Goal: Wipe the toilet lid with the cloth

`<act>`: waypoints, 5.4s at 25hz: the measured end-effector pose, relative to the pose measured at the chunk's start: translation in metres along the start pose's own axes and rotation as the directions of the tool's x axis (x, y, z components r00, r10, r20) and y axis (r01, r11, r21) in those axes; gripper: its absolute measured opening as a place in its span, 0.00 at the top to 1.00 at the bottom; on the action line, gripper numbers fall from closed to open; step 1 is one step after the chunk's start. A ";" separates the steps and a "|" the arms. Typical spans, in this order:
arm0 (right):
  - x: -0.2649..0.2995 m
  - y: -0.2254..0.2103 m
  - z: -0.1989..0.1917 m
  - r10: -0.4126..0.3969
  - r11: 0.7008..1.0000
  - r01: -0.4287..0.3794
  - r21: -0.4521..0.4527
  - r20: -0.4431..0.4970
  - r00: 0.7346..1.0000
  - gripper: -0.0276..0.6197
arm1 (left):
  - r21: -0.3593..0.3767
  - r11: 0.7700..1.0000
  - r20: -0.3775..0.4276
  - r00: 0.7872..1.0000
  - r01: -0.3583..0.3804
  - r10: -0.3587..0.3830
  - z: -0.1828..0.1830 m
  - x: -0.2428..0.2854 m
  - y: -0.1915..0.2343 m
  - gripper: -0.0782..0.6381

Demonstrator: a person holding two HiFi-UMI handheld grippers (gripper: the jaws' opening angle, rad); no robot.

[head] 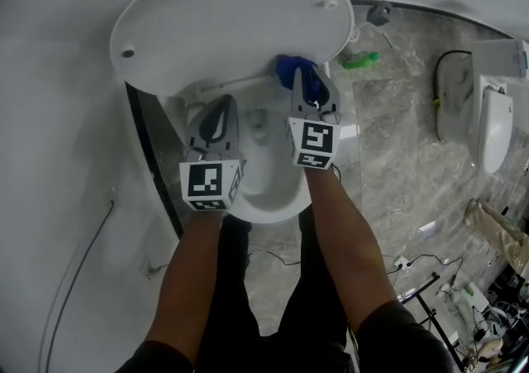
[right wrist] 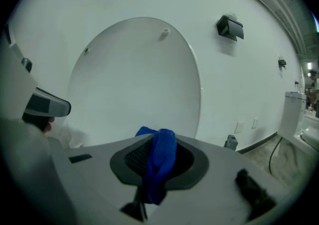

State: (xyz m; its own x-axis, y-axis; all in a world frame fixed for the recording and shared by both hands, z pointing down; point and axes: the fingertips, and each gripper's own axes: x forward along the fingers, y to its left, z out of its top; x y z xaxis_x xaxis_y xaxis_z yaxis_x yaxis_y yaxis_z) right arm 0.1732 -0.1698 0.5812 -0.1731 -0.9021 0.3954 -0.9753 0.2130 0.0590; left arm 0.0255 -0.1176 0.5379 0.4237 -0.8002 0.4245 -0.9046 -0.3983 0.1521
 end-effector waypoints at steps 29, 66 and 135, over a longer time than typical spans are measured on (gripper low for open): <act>-0.180 0.094 0.199 0.354 0.935 -0.352 -0.043 0.164 0.921 0.87 | 0.405 0.910 -0.035 0.997 0.083 -0.076 0.215 -0.046 0.080 0.62; -0.339 -0.028 0.178 -0.038 0.999 0.039 -0.002 0.208 0.977 0.87 | 0.642 0.656 -0.256 0.917 0.398 -0.306 0.080 -0.207 -0.051 0.81; -0.054 0.214 -0.060 0.413 0.764 -0.575 -0.292 -0.464 0.784 0.83 | 0.333 0.655 -0.765 0.601 0.679 -0.234 -0.270 -0.208 -0.111 0.80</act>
State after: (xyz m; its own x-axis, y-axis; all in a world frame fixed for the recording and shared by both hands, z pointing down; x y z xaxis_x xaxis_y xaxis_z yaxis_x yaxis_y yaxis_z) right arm -0.0177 -0.0535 0.6276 -0.4745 -0.4450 0.7595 -0.6055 0.7912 0.0853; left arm 0.0247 0.2142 0.6740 0.4295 -0.0446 0.9020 -0.2891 -0.9530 0.0905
